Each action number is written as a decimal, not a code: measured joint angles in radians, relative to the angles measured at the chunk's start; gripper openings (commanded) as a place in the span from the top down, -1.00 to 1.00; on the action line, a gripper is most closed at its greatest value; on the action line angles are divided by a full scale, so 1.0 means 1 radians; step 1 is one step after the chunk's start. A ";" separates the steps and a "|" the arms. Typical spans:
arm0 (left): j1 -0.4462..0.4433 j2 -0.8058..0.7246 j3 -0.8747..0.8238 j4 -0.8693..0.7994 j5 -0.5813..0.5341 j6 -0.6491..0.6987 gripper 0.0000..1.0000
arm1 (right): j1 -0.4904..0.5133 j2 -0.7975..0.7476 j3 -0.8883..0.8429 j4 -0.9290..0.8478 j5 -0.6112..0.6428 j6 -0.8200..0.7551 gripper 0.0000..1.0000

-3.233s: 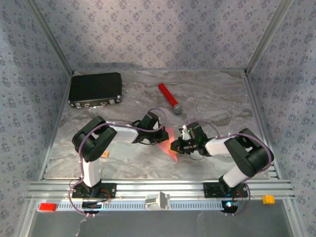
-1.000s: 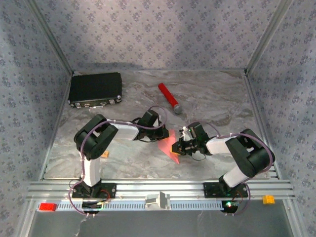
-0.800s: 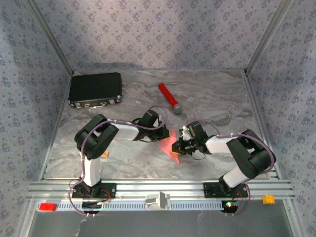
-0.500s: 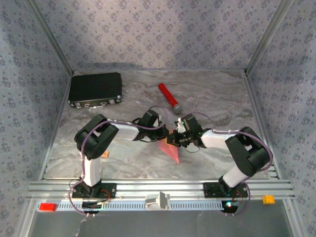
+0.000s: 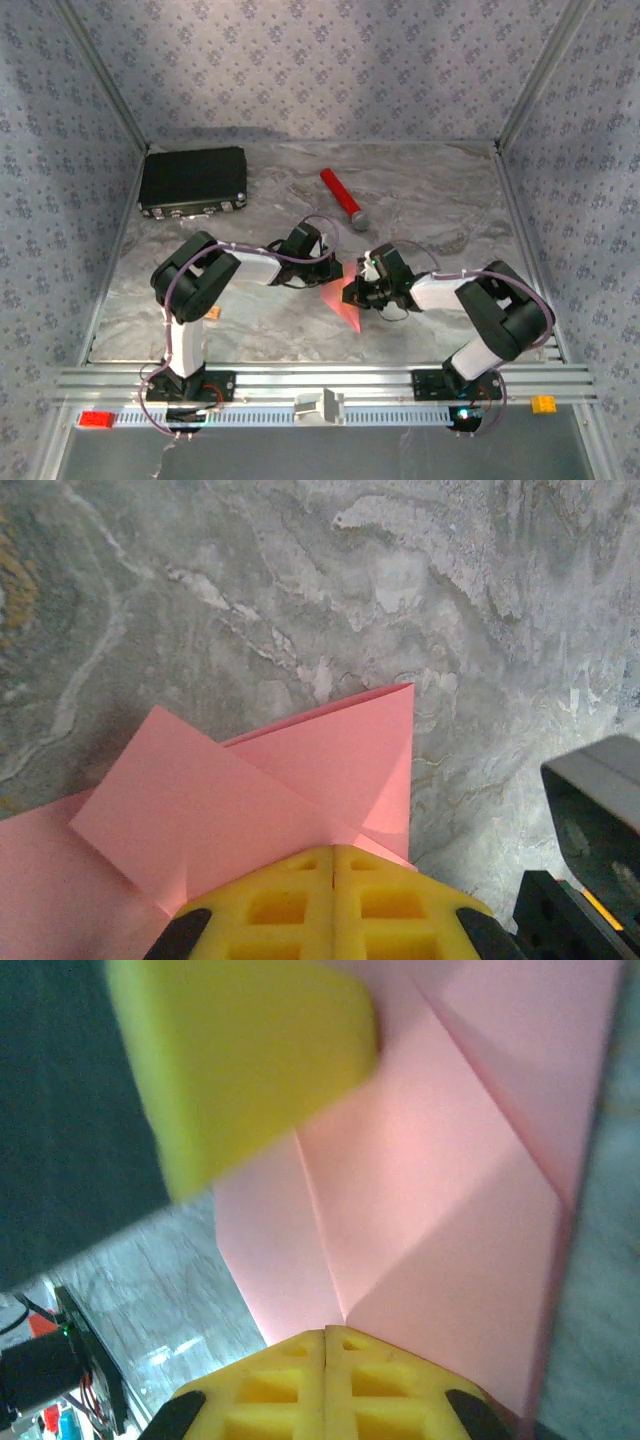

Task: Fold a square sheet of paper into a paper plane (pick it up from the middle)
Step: Fourth fold the wing at the center of the table.

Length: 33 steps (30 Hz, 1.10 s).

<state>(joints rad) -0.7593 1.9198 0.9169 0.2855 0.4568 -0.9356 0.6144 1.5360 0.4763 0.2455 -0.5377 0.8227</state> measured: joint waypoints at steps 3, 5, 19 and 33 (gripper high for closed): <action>0.000 0.000 -0.002 0.003 0.000 0.000 1.00 | 0.005 -0.051 -0.039 -0.026 0.000 0.000 0.90; 0.000 0.000 -0.002 0.003 0.000 0.000 1.00 | 0.006 -0.091 -0.068 -0.041 0.000 0.000 0.90; 0.003 0.001 -0.002 0.005 0.001 -0.001 1.00 | 0.041 -0.291 -0.060 -0.160 0.014 0.028 0.84; 0.006 0.001 -0.003 0.007 0.001 -0.001 1.00 | 0.078 -0.191 -0.157 -0.031 0.019 0.062 0.83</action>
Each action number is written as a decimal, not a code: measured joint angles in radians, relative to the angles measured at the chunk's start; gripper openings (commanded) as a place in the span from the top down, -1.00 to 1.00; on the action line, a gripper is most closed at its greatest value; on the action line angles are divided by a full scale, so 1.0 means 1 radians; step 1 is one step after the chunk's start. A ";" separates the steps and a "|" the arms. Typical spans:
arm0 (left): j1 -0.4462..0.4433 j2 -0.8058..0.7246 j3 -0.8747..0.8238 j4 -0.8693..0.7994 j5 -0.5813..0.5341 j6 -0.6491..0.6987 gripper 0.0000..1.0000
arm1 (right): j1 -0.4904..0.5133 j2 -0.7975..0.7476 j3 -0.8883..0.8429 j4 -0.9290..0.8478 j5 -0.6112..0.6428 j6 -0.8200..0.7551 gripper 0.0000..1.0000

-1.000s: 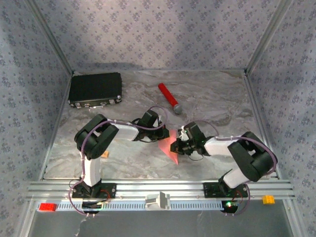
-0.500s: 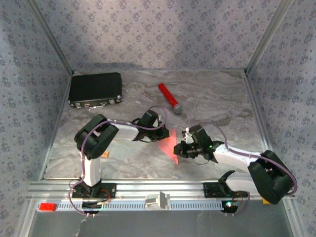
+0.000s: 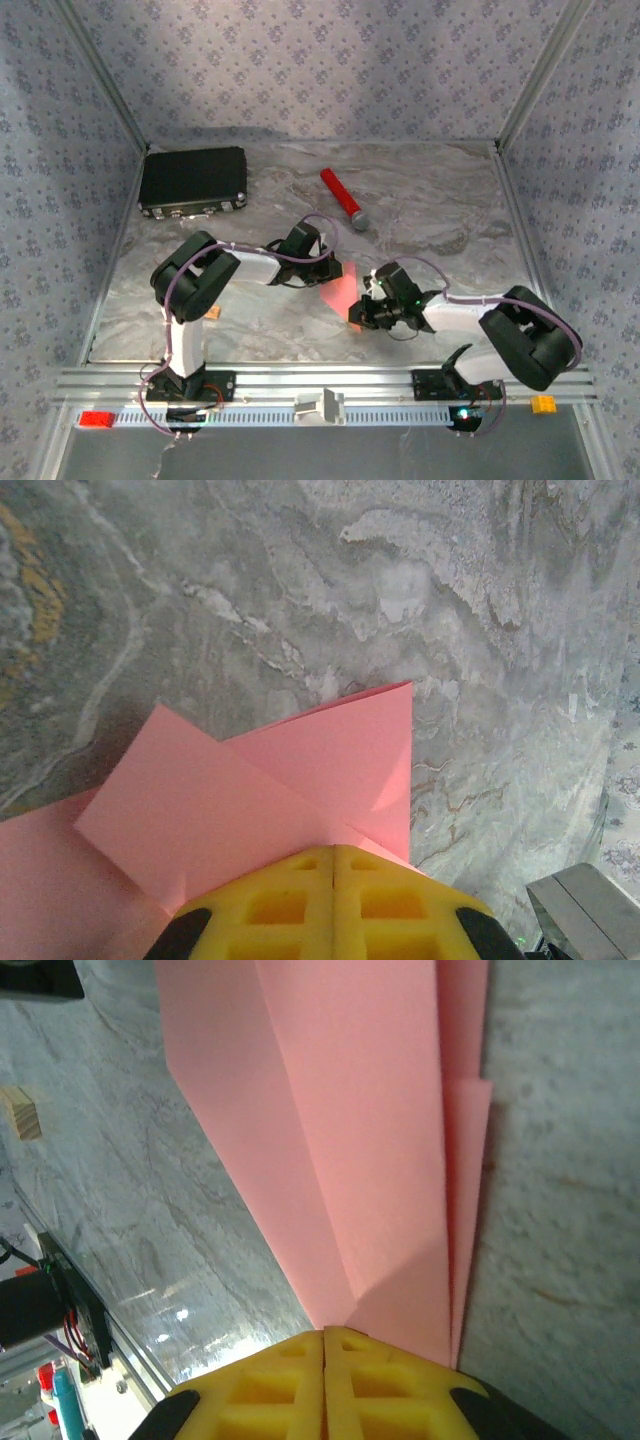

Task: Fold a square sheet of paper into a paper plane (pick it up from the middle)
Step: Fourth fold the wing at the center of the table.

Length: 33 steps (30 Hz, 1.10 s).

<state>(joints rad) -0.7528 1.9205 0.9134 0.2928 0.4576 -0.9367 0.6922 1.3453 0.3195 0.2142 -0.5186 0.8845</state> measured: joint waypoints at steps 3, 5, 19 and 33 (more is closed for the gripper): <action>0.000 0.000 0.000 0.000 0.000 -0.001 1.00 | 0.004 -0.060 -0.039 -0.016 0.000 0.003 0.83; 0.000 0.000 0.000 0.000 0.000 -0.005 1.00 | 0.005 -0.103 -0.061 -0.044 0.000 0.003 0.83; 0.000 0.000 -0.013 0.027 -0.001 -0.026 1.00 | -0.066 -0.451 -0.066 -0.249 0.026 0.018 0.75; 0.000 -0.002 -0.027 0.056 -0.002 -0.044 1.00 | -0.059 0.009 0.097 -0.038 0.010 0.039 0.80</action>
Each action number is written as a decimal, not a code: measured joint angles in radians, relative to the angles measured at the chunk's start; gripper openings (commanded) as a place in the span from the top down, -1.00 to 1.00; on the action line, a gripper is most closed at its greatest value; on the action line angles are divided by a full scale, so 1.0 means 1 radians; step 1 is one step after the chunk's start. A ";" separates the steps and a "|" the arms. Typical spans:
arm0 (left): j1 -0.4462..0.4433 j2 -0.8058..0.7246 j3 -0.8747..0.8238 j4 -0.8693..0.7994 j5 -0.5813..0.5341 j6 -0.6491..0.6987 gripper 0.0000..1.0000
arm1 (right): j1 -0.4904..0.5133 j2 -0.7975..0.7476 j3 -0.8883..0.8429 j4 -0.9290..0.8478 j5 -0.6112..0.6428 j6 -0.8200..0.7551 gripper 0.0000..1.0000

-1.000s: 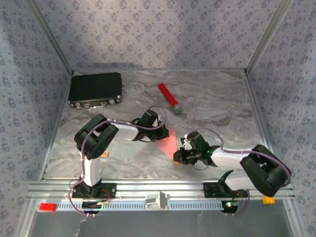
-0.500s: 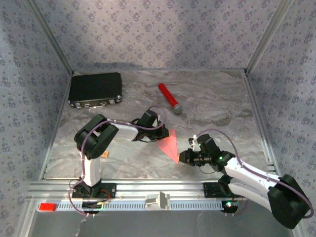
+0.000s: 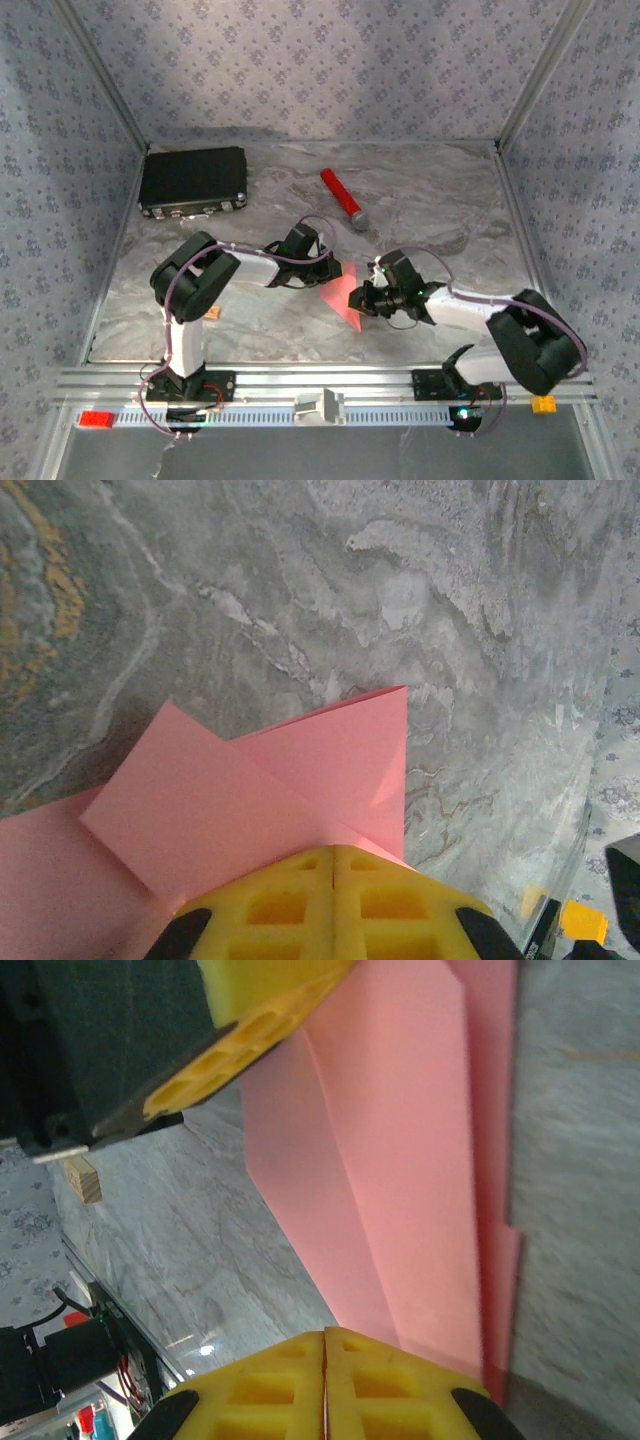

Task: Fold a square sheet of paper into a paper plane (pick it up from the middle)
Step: Fourth fold the wing at the center of the table.

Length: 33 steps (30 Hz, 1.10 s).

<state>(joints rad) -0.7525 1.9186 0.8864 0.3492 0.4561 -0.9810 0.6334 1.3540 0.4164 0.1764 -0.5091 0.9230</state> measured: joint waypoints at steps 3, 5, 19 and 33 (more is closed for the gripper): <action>0.000 0.000 0.000 0.001 0.000 0.000 1.00 | 0.002 0.046 0.010 0.022 0.000 0.000 0.81; 0.000 0.000 0.000 0.001 0.001 0.000 1.00 | 0.002 0.071 0.005 0.021 0.003 -0.008 0.87; 0.015 -0.045 0.022 -0.077 0.003 0.039 1.00 | -0.020 0.057 -0.090 0.142 -0.011 -0.015 0.98; -0.041 -0.031 0.016 -0.066 0.019 0.048 1.00 | -0.032 0.031 -0.099 0.108 -0.014 -0.015 0.99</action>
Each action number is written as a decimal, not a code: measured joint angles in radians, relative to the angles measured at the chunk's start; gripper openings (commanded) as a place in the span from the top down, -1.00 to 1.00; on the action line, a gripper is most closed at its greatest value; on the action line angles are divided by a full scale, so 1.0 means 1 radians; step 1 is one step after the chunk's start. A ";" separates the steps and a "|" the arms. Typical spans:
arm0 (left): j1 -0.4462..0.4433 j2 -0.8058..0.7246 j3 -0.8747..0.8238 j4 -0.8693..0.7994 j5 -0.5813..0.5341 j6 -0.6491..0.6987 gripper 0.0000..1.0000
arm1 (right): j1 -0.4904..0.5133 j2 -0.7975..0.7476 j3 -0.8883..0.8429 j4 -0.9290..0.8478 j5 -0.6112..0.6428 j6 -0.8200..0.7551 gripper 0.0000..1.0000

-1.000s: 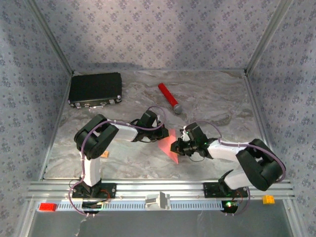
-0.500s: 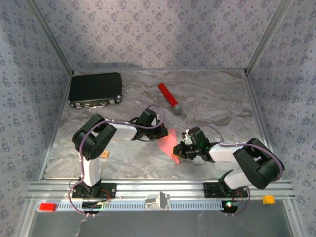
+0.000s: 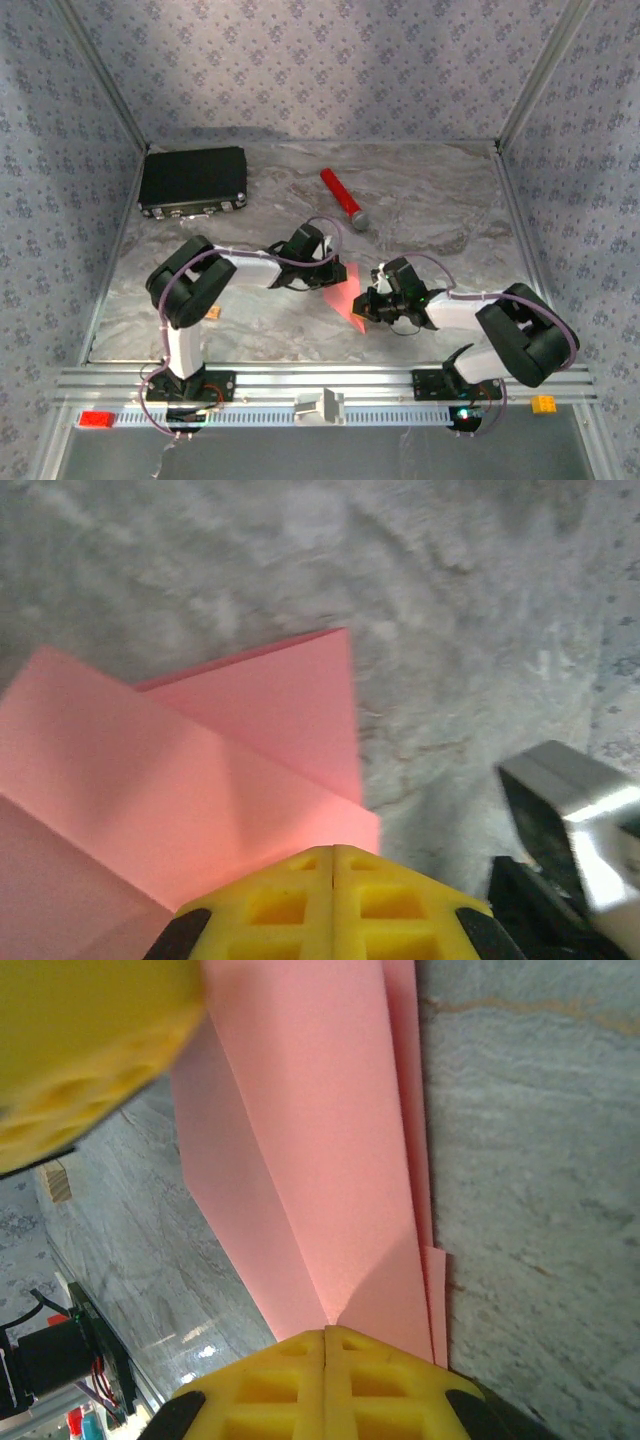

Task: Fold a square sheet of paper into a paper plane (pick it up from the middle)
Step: Fourth fold the wing at the center of the table.

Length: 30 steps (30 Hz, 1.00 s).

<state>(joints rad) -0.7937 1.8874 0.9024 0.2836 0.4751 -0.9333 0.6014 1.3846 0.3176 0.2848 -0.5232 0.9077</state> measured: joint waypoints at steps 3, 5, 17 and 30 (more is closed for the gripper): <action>0.009 0.021 -0.014 0.026 0.011 -0.011 1.00 | -0.003 -0.003 -0.001 -0.005 0.000 -0.003 0.99; 0.015 0.021 -0.014 0.028 0.011 -0.010 1.00 | -0.003 -0.004 -0.001 -0.005 0.000 -0.003 0.99; 0.088 0.034 0.018 -0.019 0.031 0.010 1.00 | -0.008 -0.010 -0.008 -0.004 0.000 -0.011 0.99; 0.154 0.026 0.077 -0.140 -0.031 0.035 1.00 | -0.026 -0.010 -0.010 -0.007 -0.016 -0.019 0.99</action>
<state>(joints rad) -0.6395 1.9137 0.9791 0.1436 0.4438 -0.8978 0.5755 1.3743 0.3080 0.2775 -0.5392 0.8890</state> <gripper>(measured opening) 0.045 0.052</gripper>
